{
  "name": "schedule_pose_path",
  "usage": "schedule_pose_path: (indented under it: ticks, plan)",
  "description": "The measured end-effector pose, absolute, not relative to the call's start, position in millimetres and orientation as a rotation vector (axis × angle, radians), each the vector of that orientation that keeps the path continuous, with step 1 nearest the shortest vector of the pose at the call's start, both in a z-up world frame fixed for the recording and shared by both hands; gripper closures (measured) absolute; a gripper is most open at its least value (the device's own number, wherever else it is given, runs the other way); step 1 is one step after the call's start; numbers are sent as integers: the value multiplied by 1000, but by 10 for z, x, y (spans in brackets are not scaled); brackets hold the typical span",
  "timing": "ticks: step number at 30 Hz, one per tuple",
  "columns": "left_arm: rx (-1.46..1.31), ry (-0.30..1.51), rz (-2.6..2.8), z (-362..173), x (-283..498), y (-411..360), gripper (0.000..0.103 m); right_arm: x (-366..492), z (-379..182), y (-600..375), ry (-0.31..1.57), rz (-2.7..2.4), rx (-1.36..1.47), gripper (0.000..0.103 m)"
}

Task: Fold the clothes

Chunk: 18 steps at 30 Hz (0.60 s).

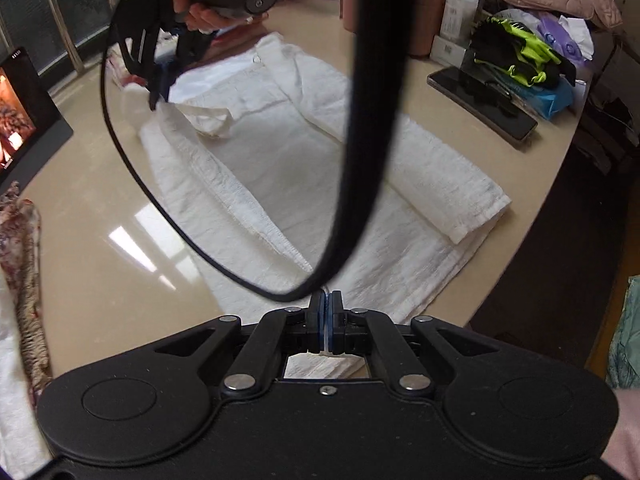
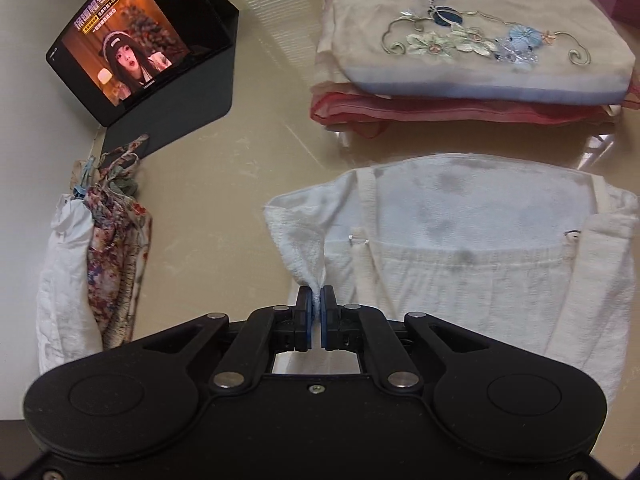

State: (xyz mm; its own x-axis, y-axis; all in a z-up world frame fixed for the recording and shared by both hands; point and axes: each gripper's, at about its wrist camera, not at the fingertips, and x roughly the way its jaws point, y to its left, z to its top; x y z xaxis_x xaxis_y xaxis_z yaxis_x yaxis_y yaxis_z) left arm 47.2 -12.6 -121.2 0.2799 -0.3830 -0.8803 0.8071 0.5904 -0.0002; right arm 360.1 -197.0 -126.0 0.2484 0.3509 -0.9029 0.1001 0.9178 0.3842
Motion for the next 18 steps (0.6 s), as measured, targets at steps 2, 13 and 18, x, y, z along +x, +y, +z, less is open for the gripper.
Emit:
schedule_pose_path:
  ticks: [2,13,18]
  plan:
    - [503,1008,-827,-1292,510,-196,101,3581,-1283,-1989,1297,191,423,96]
    - [443,1025,-848,-1346,498,-223,34,3500,-1191,-2153,1218,170,393,39]
    - [394,968,-884,-1221,381,-8,33,3385,-1014,-2297,1175,170,331,39]
